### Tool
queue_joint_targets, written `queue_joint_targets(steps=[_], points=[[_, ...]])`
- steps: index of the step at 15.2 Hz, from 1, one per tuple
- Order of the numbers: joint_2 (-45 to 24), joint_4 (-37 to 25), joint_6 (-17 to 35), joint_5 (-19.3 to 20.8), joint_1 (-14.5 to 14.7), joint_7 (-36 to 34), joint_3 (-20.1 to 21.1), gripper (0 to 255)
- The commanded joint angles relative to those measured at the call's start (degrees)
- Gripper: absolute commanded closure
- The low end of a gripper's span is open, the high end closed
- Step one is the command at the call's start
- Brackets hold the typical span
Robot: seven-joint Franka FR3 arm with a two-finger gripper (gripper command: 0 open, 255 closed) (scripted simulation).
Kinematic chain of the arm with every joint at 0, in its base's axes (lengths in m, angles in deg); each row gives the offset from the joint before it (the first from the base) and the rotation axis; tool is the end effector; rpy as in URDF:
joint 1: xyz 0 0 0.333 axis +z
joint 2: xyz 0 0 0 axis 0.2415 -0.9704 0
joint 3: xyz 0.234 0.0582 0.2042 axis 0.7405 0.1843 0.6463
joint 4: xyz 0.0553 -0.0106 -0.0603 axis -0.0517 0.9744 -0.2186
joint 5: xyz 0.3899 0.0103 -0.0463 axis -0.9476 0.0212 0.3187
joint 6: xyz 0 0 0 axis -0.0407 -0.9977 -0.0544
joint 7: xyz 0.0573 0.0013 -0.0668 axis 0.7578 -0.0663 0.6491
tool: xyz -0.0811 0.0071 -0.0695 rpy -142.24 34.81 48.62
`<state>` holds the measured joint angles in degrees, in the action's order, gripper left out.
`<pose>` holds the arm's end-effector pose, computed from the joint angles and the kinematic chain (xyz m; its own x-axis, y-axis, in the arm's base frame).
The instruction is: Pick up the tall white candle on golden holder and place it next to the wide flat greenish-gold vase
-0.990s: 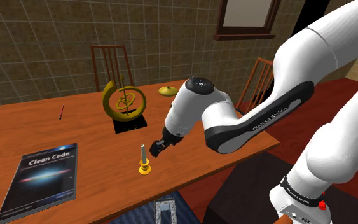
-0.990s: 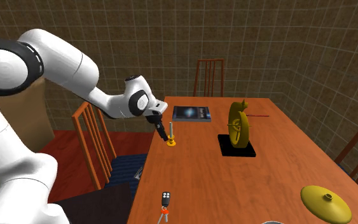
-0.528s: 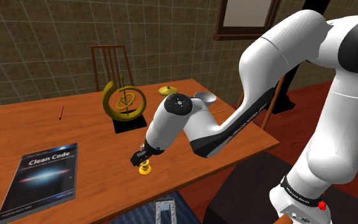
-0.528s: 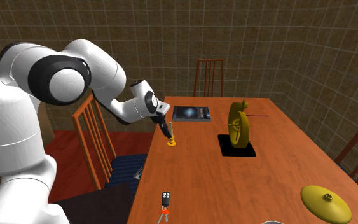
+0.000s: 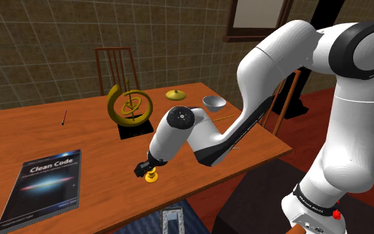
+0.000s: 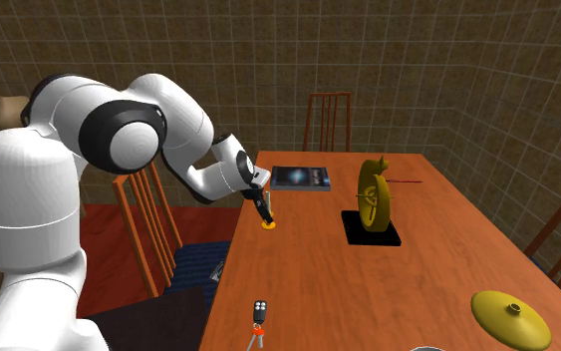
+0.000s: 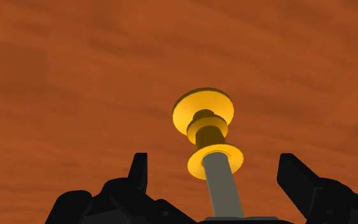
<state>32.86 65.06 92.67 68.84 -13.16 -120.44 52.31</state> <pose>0.4481 0.3519 0.2937 0.9053 -0.0993 0.4130 -0.0809 -0.9948 -0.0617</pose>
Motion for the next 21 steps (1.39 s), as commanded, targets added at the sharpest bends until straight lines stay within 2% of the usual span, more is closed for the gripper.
queue_joint_targets(steps=[1, 5, 6, 15, 21], points=[[-0.21, -0.1, 0.03, 0.3, 0.13, -0.23, -0.13, 0], [-0.21, -0.1, 0.03, 0.3, 0.13, -0.23, -0.13, 0], [-0.21, -0.1, 0.03, 0.3, 0.13, -0.23, -0.13, 255], [-0.21, -0.1, 0.03, 0.3, 0.13, -0.23, -0.13, 255], [3.71, 0.18, -1.7, -6.62, -2.22, 5.46, 2.85, 255]])
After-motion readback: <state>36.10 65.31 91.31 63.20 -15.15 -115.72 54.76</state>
